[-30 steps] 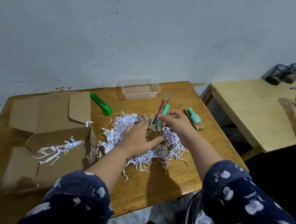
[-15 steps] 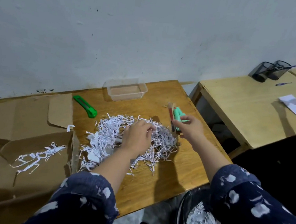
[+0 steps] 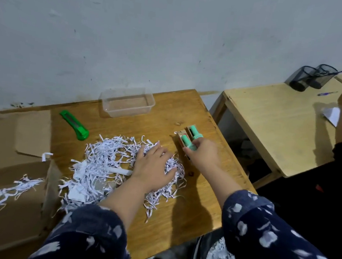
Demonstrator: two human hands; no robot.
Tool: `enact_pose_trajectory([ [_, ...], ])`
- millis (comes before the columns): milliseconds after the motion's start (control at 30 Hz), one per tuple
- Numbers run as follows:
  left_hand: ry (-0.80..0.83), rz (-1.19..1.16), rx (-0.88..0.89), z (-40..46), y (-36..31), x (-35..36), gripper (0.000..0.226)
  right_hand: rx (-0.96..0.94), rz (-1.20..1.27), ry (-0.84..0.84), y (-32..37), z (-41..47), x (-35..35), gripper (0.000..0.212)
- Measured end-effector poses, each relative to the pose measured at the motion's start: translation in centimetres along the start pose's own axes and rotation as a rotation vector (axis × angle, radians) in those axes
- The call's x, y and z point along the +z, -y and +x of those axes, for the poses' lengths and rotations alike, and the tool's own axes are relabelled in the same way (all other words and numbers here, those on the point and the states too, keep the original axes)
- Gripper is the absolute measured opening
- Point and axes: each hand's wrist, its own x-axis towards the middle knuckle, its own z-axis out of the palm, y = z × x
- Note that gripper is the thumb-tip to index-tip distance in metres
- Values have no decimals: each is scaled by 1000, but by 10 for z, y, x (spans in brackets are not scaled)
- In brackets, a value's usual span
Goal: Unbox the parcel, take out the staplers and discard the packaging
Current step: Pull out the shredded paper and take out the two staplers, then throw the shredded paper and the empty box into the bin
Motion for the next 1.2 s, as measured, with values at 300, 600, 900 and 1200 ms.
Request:
enact_pose_trajectory([
  [300, -11, 3, 24, -32, 20, 1, 54, -50, -125, 14, 32, 16, 20, 37],
  [600, -231, -57, -30, -46, 33, -18, 62, -67, -90, -14, 9, -14, 29, 69],
  [900, -42, -19, -414, -71, 90, -20, 63, -132, 15, 22, -9, -79, 51, 53],
  [1200, -12, -301, -184, -95, 73, -17, 54, -321, 14, 246, 22, -117, 80, 57],
])
